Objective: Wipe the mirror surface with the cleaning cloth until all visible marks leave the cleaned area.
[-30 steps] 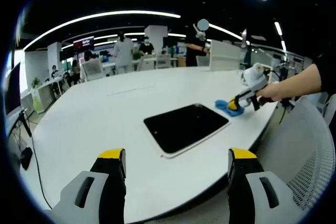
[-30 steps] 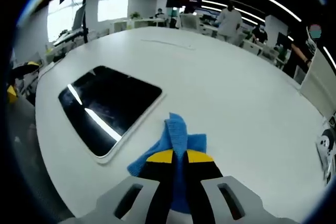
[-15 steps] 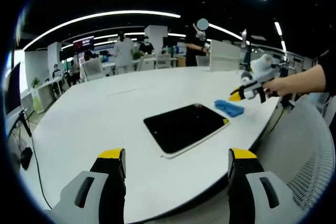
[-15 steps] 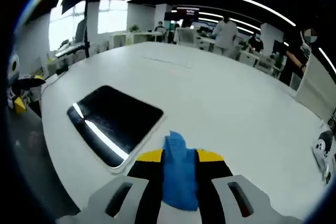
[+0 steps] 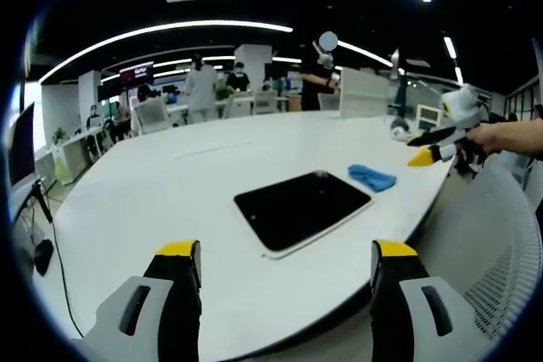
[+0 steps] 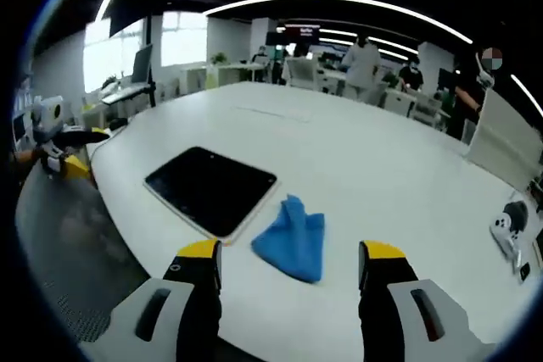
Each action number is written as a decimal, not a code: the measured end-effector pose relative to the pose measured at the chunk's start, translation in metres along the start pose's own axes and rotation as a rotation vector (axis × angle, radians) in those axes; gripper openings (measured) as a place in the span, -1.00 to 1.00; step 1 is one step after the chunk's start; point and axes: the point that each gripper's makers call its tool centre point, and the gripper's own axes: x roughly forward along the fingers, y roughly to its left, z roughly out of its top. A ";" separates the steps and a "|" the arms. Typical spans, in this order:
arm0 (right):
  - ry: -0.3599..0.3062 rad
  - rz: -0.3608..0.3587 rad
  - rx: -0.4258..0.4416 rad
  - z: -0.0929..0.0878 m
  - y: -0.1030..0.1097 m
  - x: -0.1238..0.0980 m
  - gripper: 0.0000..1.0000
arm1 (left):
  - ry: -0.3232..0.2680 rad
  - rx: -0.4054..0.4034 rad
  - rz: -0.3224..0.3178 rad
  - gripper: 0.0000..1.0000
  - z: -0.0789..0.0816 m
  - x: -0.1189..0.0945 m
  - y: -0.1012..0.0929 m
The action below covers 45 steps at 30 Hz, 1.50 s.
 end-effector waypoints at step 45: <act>0.009 0.052 0.174 -0.034 0.044 -0.006 0.75 | 0.024 0.000 0.058 0.68 -0.004 -0.001 0.010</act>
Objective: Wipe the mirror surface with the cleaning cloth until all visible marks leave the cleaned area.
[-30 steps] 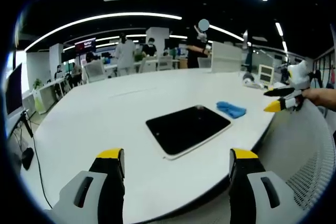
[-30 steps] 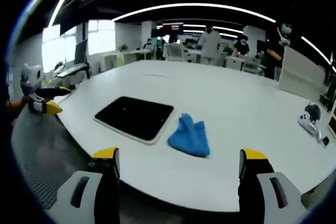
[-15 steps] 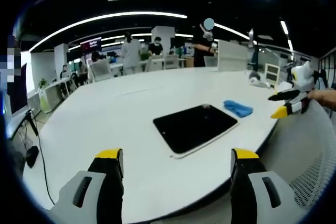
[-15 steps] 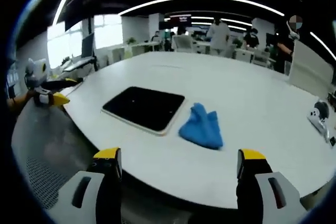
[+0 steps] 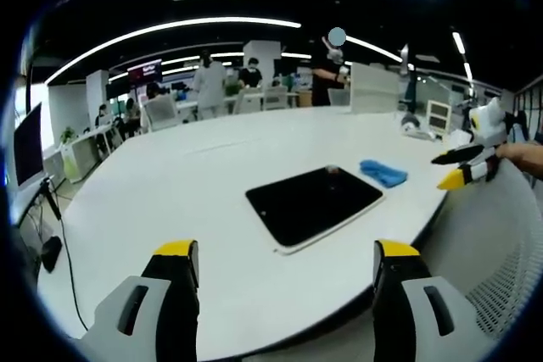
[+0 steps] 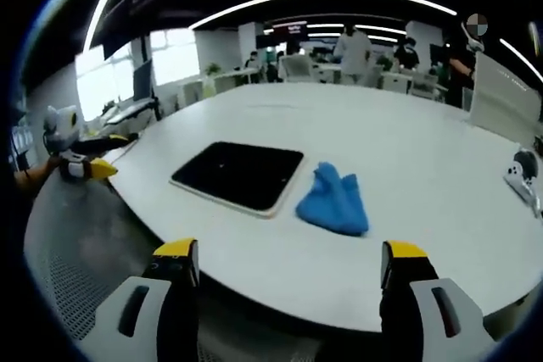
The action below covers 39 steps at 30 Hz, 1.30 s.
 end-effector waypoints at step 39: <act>0.001 0.016 0.097 -0.001 0.014 -0.002 0.84 | 0.001 0.004 -0.028 0.62 0.000 0.001 -0.004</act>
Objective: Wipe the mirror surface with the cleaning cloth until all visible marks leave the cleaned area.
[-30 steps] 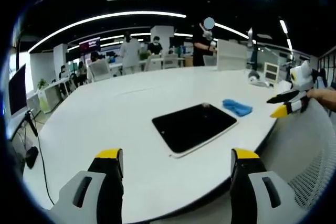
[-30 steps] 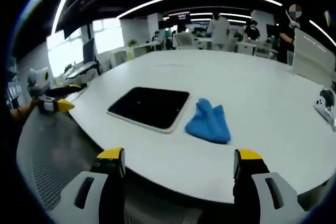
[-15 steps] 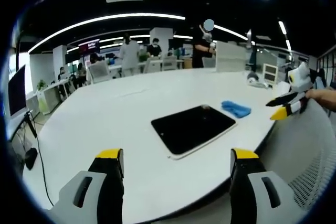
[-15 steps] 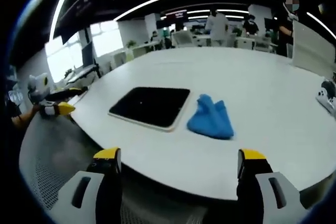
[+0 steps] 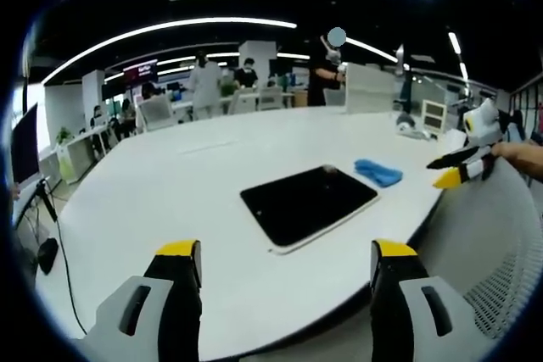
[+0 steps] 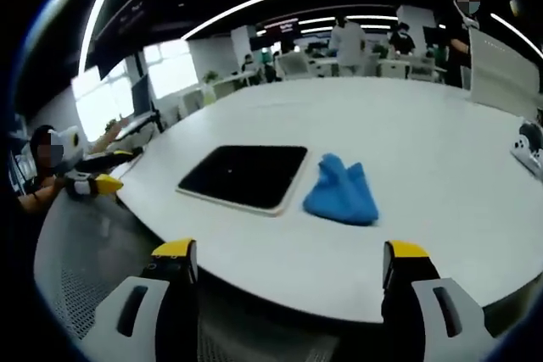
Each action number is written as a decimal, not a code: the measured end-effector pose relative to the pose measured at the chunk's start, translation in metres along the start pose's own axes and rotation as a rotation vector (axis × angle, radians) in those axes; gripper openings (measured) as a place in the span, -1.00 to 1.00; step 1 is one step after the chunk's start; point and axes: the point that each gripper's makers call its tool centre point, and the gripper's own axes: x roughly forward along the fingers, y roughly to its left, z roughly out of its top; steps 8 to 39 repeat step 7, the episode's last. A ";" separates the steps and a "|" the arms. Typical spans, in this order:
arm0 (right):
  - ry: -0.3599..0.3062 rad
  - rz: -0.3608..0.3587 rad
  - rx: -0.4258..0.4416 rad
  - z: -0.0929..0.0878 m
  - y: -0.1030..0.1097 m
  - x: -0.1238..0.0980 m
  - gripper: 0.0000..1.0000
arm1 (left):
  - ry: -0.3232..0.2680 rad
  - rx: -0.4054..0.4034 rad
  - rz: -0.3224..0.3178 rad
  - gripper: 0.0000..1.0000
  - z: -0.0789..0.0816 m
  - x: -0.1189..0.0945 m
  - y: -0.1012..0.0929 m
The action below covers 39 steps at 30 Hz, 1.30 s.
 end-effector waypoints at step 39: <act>-0.002 -0.047 0.022 0.000 -0.008 -0.003 0.83 | 0.004 0.005 -0.027 0.65 0.000 0.001 -0.004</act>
